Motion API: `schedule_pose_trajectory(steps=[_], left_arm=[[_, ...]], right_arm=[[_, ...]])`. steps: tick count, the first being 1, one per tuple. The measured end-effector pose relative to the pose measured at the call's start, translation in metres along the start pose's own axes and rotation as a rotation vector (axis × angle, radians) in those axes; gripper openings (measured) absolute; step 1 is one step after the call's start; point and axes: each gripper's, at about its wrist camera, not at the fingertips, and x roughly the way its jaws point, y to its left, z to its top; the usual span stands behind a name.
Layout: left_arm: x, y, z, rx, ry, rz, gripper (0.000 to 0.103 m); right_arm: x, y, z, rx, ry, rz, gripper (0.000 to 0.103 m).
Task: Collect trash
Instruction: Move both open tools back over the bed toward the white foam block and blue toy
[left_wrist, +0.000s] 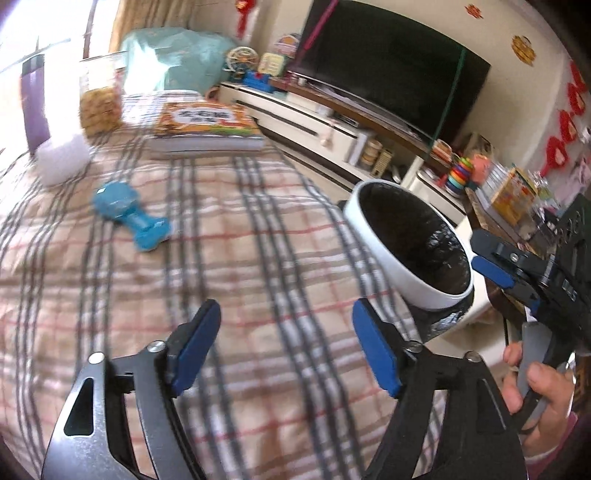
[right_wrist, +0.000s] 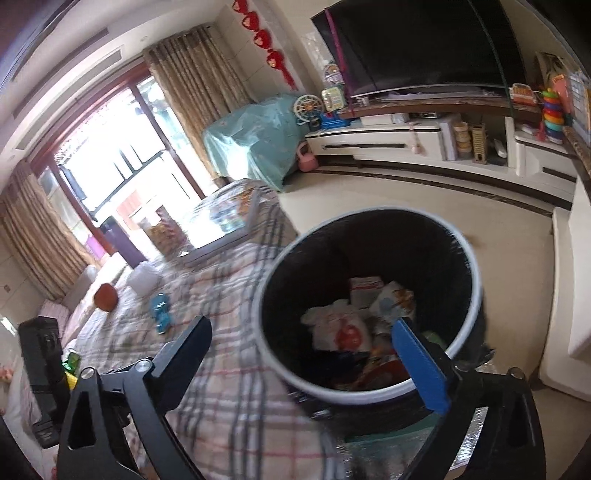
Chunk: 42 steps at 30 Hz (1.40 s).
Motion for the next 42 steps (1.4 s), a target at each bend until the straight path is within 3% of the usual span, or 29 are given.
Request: schedule_pose_trajectory(steps=[17,27,36,42], left_arm=[[-0.049,0.094,-0.032,-0.183,-0.044,0.136,0.082],[-0.069,0.142,-0.044,-0.238,-0.07,0.241,0.082],[-0.07,0.167,-0.032,-0.228,-0.076,0.267,0.082],[-0.059,0.188,-0.002,-0.146,-0.067,0.296,0.082]], right_arm=[[0.031,0.084,-0.041,-0.139,0.099,0.095,0.101],[0.056,0.125,-0.055,-0.198,0.14,0.144,0.101],[0.082,0.16,-0.056,-0.303,0.142,0.152,0.101],[0.113,0.183,-0.05,-0.364,0.165,0.165,0.1]])
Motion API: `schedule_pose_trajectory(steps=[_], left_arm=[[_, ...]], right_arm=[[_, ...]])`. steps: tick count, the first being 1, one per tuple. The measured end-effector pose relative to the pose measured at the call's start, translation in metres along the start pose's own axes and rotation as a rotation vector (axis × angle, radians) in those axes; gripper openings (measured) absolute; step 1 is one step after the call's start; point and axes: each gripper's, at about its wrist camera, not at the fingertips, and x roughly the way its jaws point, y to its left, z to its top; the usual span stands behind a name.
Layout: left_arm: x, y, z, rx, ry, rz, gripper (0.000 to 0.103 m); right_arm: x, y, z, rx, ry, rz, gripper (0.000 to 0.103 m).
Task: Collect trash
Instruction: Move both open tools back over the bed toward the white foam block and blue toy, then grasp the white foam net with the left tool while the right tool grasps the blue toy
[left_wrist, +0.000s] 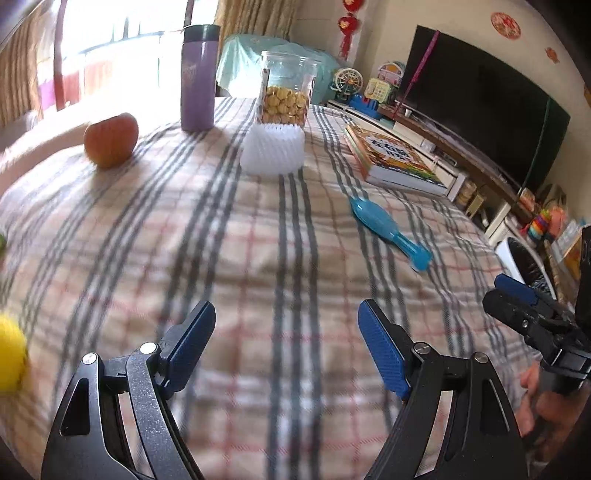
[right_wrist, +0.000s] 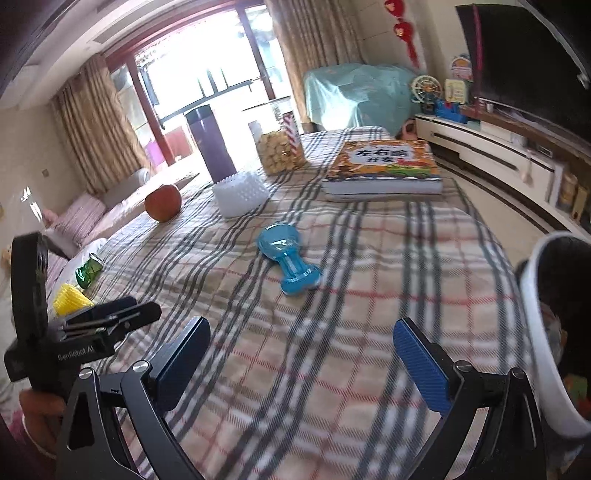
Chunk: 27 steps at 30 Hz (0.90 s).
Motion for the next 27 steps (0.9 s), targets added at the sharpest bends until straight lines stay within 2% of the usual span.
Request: schedule_pose_trajectory(steps=[5,10,17,19,20,23,24,25,26,27], left_arm=[[0.025,0.012,0.03,0.041,0.005,0.02,0.082],[0.054,0.021,0.058,0.046,0.009,0.008,0.082],[0.107,0.026,0.099,0.06,0.022,0.016,0.082],[0.12,0.026,0.109,0.062,0.039,0.017,0.082],[0.126,0.026,0.114,0.062,0.036,0.025,0.082],[0.132,0.026,0.126,0.06,0.005,0.022,0.08],[0.133,0.026,0.129,0.059,-0.002,0.017,0.075],[0.134,0.025,0.13,0.062,-0.004,0.007,0.055],[0.136,0.023,0.131,0.068,0.002,-0.004,0.035],[0.138,0.02,0.131,0.084,0.012,-0.004,0.032]], right_arm=[[0.029,-0.001,0.014,0.009,0.032,0.012,0.098],[0.061,-0.002,0.026,0.014,0.075,0.021,0.084],[0.092,0.012,0.042,-0.068,0.1,-0.006,0.078],[0.102,0.012,0.043,-0.086,0.142,-0.01,0.069],[0.105,0.013,0.044,-0.101,0.151,-0.019,0.068],[0.107,0.016,0.044,-0.125,0.152,-0.032,0.057],[0.107,0.016,0.044,-0.127,0.151,-0.032,0.051],[0.107,0.016,0.043,-0.124,0.148,-0.033,0.045],[0.107,0.014,0.043,-0.115,0.145,-0.03,0.042],[0.106,0.012,0.043,-0.106,0.143,-0.026,0.035]])
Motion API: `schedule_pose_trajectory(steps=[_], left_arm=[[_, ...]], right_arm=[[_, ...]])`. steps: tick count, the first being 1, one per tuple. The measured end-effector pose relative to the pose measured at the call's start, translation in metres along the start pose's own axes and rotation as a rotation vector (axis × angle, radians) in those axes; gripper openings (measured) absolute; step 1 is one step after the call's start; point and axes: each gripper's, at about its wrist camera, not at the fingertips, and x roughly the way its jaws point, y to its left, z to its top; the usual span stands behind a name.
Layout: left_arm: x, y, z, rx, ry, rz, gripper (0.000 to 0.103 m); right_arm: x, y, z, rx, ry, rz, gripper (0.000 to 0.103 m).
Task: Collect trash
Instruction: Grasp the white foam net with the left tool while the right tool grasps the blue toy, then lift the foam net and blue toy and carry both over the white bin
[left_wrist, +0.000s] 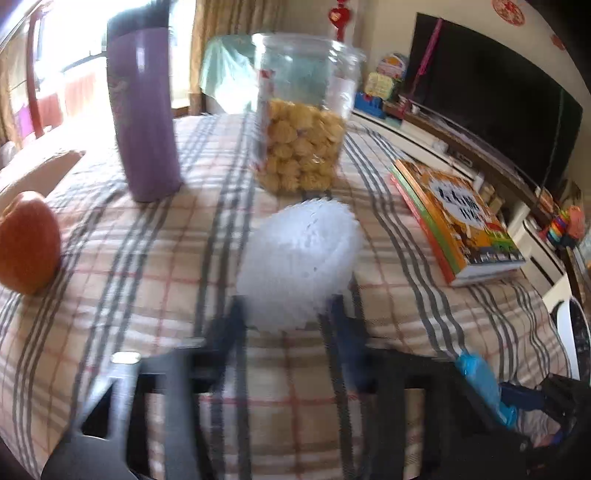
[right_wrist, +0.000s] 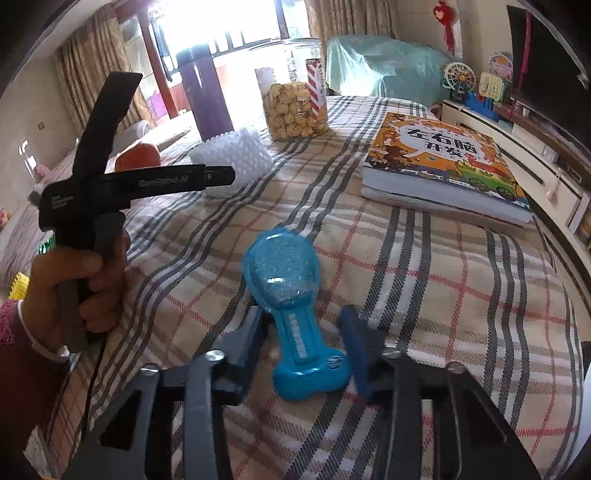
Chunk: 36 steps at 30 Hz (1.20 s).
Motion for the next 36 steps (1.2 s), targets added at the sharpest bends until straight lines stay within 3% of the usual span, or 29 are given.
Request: schedule_pose_trajectory(steps=[1,3,10,16,27,30,32,34,36], left_arm=[[-0.002,-0.003,-0.001,0.016,-0.007,0.001,0.027],[-0.009,-0.007,-0.003,0.036,-0.031,-0.003,0.022],[-0.046,-0.026,-0.037,0.049,-0.025,-0.012,0.02],[-0.1,-0.05,-0.088,0.023,0.006,-0.044,0.02],[-0.145,-0.086,-0.154,-0.056,0.047,-0.09,0.021],[-0.139,-0.086,-0.162,-0.091,0.068,-0.109,0.023],[-0.139,-0.085,-0.165,-0.107,0.059,-0.107,0.026],[-0.141,-0.085,-0.166,-0.107,0.045,-0.099,0.031],[-0.145,-0.086,-0.168,-0.098,0.037,-0.098,0.044]], right_arm=[[0.0,-0.003,0.0,0.017,-0.004,0.006,0.027],[-0.002,-0.012,-0.001,0.061,-0.012,0.037,0.024],[-0.02,-0.018,-0.013,0.116,-0.029,0.08,0.023],[-0.052,-0.021,-0.044,0.129,-0.016,0.091,0.024],[-0.102,-0.024,-0.094,0.127,-0.025,0.023,0.024],[-0.106,-0.026,-0.1,0.146,-0.046,-0.011,0.027],[-0.11,-0.027,-0.104,0.162,-0.07,-0.051,0.035],[-0.115,-0.029,-0.108,0.187,-0.1,-0.068,0.058],[-0.119,-0.03,-0.111,0.201,-0.125,-0.073,0.066]])
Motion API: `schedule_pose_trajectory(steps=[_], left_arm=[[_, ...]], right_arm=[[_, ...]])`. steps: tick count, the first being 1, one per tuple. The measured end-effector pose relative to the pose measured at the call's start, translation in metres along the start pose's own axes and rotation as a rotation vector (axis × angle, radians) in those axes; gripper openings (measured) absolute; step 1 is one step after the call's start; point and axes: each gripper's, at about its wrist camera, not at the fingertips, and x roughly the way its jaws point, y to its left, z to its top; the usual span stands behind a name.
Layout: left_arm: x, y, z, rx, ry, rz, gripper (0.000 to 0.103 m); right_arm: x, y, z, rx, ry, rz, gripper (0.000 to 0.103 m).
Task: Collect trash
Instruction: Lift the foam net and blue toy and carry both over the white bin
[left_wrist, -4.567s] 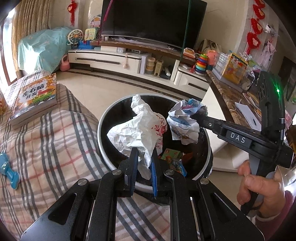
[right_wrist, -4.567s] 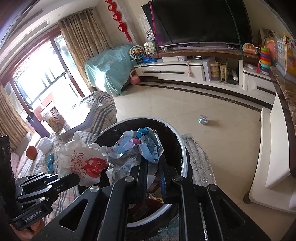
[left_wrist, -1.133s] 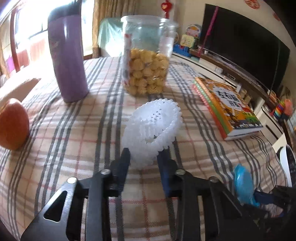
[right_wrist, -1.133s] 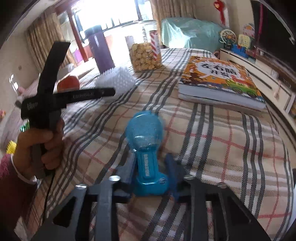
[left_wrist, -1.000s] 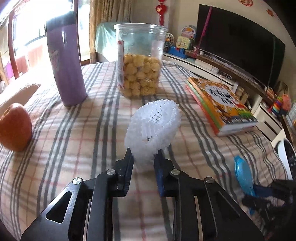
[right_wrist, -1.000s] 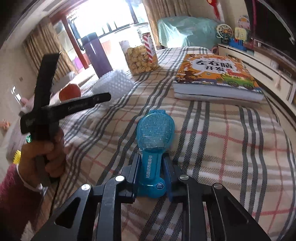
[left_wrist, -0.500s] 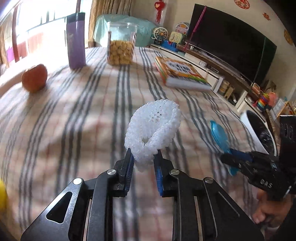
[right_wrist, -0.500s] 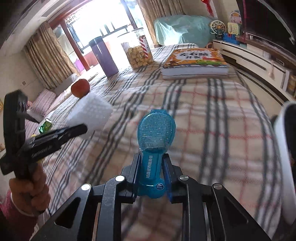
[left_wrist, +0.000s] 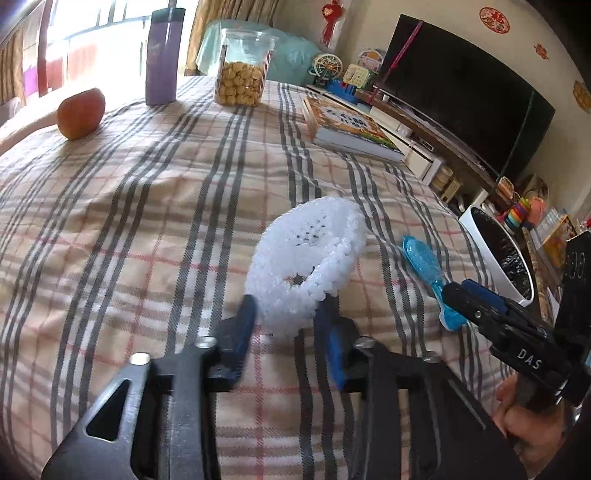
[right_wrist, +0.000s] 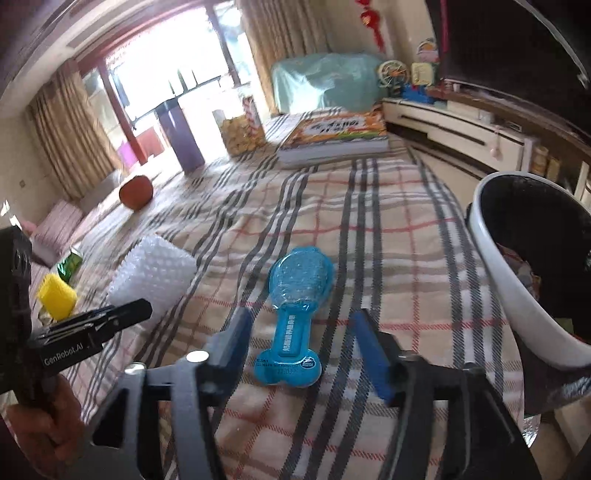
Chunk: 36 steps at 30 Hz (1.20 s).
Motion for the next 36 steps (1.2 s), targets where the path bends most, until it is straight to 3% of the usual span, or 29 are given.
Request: schedule_pose_trajectory(steps=[2,11,14,15,17,19,23,36], left_arm=[[-0.004,0.0,-0.002,0.013,-0.008,0.0,0.057],[-0.003,0.002,0.004,0.103,-0.041,0.035,0.067],[0.006,0.003,0.008,0.117,-0.04,0.034,0.067],[0.009,0.003,0.009,0.114,-0.032,0.024,0.067],[0.014,0.002,0.01,0.118,-0.021,0.009,0.048],[0.017,0.0,0.009,0.129,-0.009,0.006,0.04],[0.015,-0.004,0.006,0.147,-0.015,0.005,0.03],[0.014,-0.007,0.005,0.152,-0.025,0.029,0.022]], right_arm=[[0.0,0.001,0.0,-0.003,-0.007,-0.004,0.068],[0.023,0.013,0.013,-0.055,0.032,-0.042,0.068],[0.035,0.011,0.013,-0.046,0.067,-0.043,0.065],[0.033,0.011,0.012,-0.046,0.062,-0.042,0.059],[0.033,0.009,0.01,-0.036,0.059,-0.053,0.053],[0.032,0.007,0.009,-0.025,0.051,-0.069,0.043],[0.032,0.008,0.007,-0.033,0.045,-0.09,0.038],[0.025,0.008,0.006,-0.026,0.027,-0.081,0.033]])
